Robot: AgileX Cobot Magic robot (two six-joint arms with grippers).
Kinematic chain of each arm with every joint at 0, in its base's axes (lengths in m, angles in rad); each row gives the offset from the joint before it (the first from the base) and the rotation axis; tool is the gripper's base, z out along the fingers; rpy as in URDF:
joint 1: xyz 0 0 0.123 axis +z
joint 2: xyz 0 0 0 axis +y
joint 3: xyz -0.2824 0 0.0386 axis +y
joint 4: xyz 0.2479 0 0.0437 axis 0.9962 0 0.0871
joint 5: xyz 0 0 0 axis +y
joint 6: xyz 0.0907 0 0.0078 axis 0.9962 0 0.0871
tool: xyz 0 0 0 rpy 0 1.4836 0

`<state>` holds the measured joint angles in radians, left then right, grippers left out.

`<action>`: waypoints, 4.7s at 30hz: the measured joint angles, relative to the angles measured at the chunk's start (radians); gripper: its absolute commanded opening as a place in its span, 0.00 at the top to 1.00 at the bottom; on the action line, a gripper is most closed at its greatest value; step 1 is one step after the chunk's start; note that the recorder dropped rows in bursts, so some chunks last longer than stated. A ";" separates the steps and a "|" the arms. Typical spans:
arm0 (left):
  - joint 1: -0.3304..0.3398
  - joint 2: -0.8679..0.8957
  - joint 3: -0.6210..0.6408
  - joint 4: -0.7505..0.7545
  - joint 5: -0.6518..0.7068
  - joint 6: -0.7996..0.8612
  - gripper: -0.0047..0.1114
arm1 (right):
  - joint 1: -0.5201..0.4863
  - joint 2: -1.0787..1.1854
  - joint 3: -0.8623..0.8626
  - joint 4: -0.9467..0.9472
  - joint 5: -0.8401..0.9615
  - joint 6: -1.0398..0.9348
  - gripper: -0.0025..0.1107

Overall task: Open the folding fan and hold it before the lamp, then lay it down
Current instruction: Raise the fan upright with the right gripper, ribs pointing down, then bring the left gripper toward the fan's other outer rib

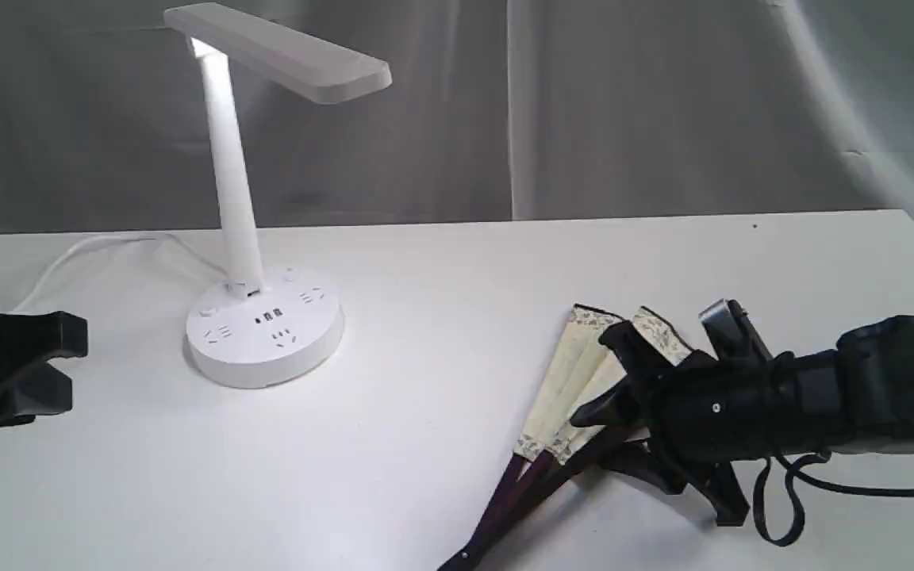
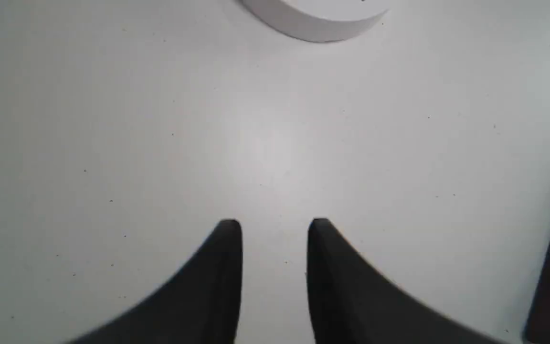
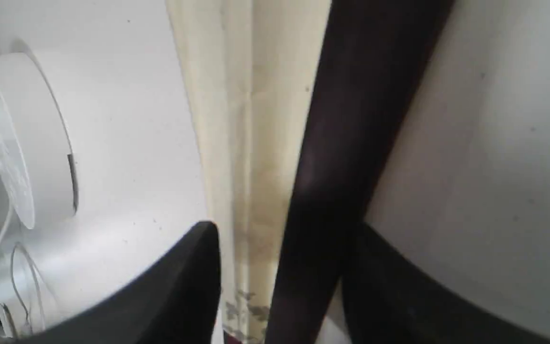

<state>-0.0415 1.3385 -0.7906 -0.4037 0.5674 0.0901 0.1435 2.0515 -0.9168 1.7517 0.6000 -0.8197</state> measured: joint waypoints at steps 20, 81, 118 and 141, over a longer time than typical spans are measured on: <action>0.000 0.000 0.000 0.000 0.000 0.000 0.75 | -0.008 0.006 -0.002 -0.001 0.210 -0.173 0.98; -0.341 0.002 0.002 -0.388 -0.428 0.591 0.90 | -0.230 -0.152 -0.002 -0.329 0.601 -0.139 0.98; -0.342 -0.036 0.223 0.266 -0.567 0.017 0.96 | -0.230 -0.152 -0.002 -0.317 0.602 -0.139 0.98; -0.342 0.205 0.431 0.692 -1.453 -0.829 0.64 | -0.230 -0.152 -0.002 -0.315 0.604 -0.196 0.98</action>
<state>-0.3837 1.5439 -0.3599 0.2886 -0.8860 -0.7387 -0.0866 1.8992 -0.9184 1.4367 1.2039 -1.0156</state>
